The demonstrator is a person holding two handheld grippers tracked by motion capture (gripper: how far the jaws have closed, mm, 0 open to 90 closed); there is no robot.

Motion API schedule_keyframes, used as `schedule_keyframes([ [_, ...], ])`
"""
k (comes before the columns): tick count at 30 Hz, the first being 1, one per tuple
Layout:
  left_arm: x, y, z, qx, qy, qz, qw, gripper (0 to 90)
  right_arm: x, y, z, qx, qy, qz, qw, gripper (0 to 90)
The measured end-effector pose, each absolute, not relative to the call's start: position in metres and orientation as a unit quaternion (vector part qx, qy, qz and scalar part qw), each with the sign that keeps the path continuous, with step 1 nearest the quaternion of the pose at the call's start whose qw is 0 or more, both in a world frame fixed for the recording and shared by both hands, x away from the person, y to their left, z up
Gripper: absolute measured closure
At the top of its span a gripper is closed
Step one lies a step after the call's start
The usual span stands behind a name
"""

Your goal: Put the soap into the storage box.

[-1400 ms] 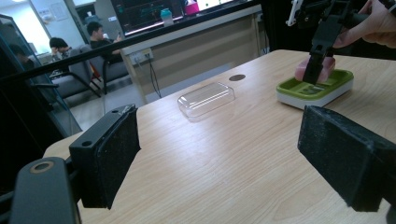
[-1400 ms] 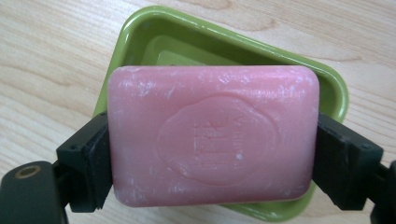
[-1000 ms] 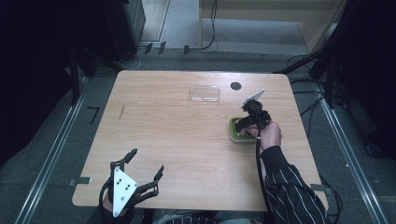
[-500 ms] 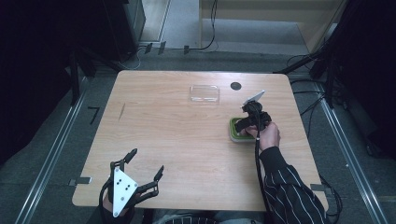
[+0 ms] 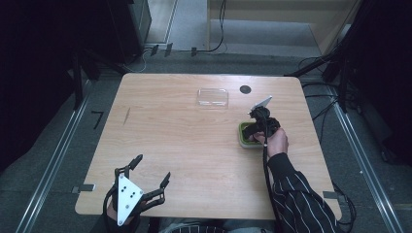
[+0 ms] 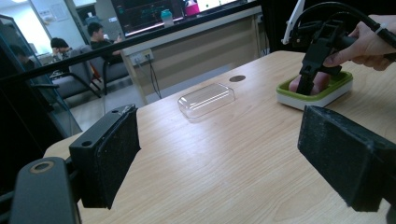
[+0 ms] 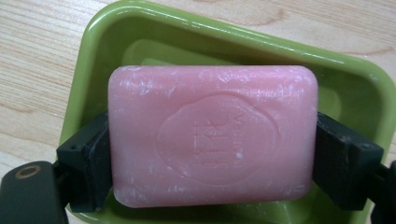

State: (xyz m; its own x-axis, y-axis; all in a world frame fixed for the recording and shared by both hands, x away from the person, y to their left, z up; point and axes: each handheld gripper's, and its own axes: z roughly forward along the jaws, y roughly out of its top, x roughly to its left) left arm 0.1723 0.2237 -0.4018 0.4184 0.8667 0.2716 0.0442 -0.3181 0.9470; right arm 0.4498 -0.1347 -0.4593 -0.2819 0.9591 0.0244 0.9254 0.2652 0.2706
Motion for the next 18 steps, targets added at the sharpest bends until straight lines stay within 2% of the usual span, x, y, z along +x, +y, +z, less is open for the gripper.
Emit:
schedule_keyframes([
  [18,0.1721,0.2241,-0.4016,0.69,0.329,0.427,0.482,13.1,0.4491,-0.1337,-0.4611,0.595,0.791,0.119,0.074,13.8],
])
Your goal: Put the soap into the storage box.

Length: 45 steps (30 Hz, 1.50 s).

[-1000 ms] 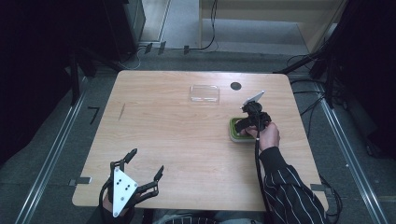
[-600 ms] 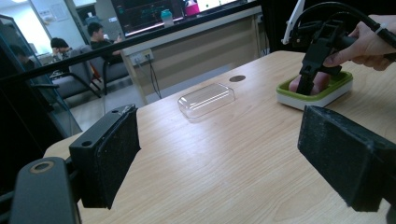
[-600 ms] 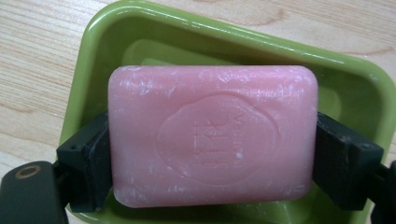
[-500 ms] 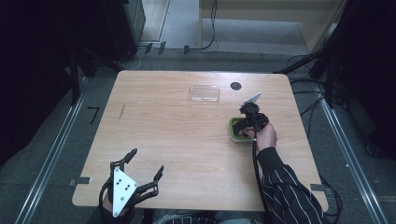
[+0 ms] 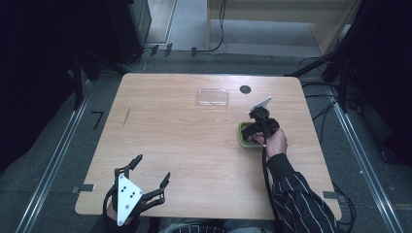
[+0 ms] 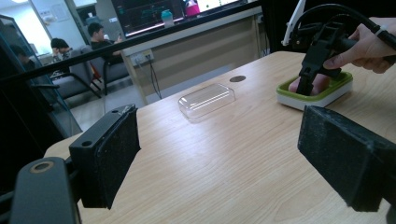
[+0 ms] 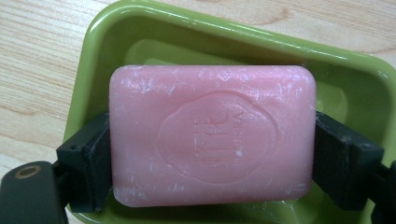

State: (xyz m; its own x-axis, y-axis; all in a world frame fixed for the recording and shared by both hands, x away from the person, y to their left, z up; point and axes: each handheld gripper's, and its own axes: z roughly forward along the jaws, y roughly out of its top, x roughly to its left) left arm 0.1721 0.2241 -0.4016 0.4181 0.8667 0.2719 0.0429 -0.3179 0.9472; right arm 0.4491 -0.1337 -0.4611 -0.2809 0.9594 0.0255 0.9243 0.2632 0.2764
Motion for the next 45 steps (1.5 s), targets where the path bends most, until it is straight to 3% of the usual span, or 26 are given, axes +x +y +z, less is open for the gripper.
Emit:
schedule_keyframes([
  [25,0.173,0.223,-0.402,0.69,0.328,0.427,0.484,13.1,0.445,-0.136,-0.453,0.598,0.786,0.137,0.083,13.6],
  [31,0.175,0.222,-0.402,0.692,0.325,0.426,0.483,13.1,0.438,-0.139,-0.438,0.591,0.781,0.165,0.11,14.0],
  [45,0.175,0.221,-0.402,0.692,0.323,0.425,0.486,13.1,0.42,-0.169,-0.42,0.595,0.775,0.188,0.102,13.9],
])
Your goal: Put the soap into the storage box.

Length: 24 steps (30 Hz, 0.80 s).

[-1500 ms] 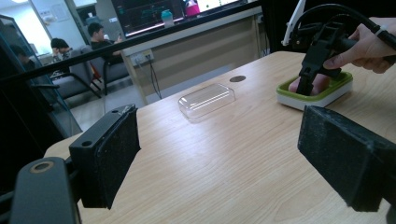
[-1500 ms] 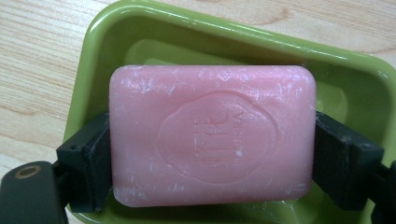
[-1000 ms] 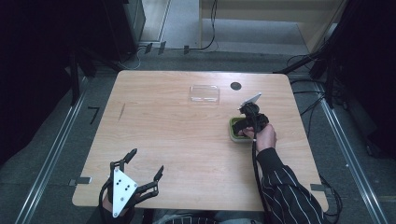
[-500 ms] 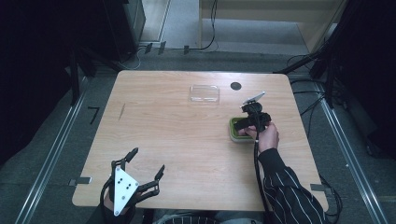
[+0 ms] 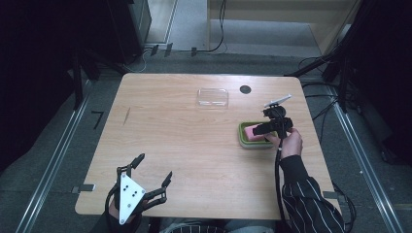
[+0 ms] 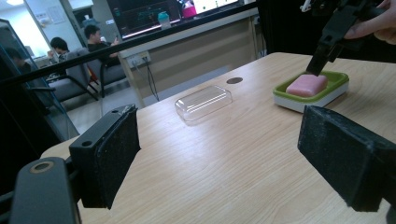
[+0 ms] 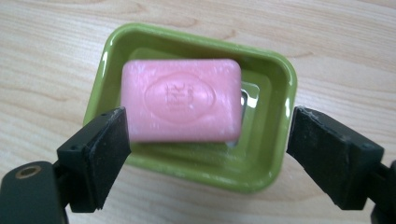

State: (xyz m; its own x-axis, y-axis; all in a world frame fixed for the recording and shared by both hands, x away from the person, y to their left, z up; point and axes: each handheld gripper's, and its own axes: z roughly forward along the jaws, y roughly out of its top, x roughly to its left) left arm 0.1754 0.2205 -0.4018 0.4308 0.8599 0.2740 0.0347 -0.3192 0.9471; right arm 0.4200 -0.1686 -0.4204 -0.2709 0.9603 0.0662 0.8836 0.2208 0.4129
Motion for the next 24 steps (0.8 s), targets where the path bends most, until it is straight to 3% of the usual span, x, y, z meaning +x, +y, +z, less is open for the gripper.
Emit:
schedule_keyframes([
  [24,0.178,0.218,-0.402,0.694,0.318,0.422,0.49,13.1,0.369,-0.184,-0.413,0.573,0.797,0.173,0.079,13.7],
])
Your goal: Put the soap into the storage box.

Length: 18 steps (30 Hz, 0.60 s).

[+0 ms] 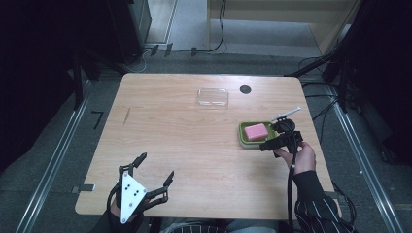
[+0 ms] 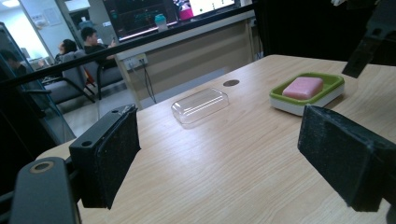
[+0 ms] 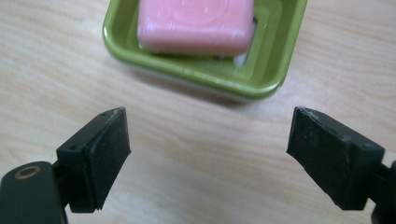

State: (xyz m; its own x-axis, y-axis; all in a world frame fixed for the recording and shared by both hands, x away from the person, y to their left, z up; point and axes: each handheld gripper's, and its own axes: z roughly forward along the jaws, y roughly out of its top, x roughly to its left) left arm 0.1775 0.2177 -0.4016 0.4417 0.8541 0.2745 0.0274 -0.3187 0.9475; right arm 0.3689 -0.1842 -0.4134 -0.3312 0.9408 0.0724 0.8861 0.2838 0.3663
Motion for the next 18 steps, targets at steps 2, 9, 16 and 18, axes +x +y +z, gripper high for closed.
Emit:
schedule_keyframes([
  [2,0.178,0.217,-0.402,0.694,0.317,0.422,0.491,13.1,0.363,-0.185,-0.414,0.569,0.802,0.167,0.075,13.7],
  [9,0.177,0.217,-0.402,0.693,0.318,0.422,0.49,13.1,0.342,-0.188,-0.423,0.556,0.818,0.137,0.06,13.5],
  [16,0.176,0.218,-0.401,0.694,0.318,0.423,0.488,13.1,0.326,-0.191,-0.431,0.546,0.828,0.119,0.054,13.6],
  [18,0.176,0.218,-0.401,0.693,0.318,0.423,0.489,13.1,0.319,-0.191,-0.435,0.543,0.83,0.114,0.051,13.6],
])
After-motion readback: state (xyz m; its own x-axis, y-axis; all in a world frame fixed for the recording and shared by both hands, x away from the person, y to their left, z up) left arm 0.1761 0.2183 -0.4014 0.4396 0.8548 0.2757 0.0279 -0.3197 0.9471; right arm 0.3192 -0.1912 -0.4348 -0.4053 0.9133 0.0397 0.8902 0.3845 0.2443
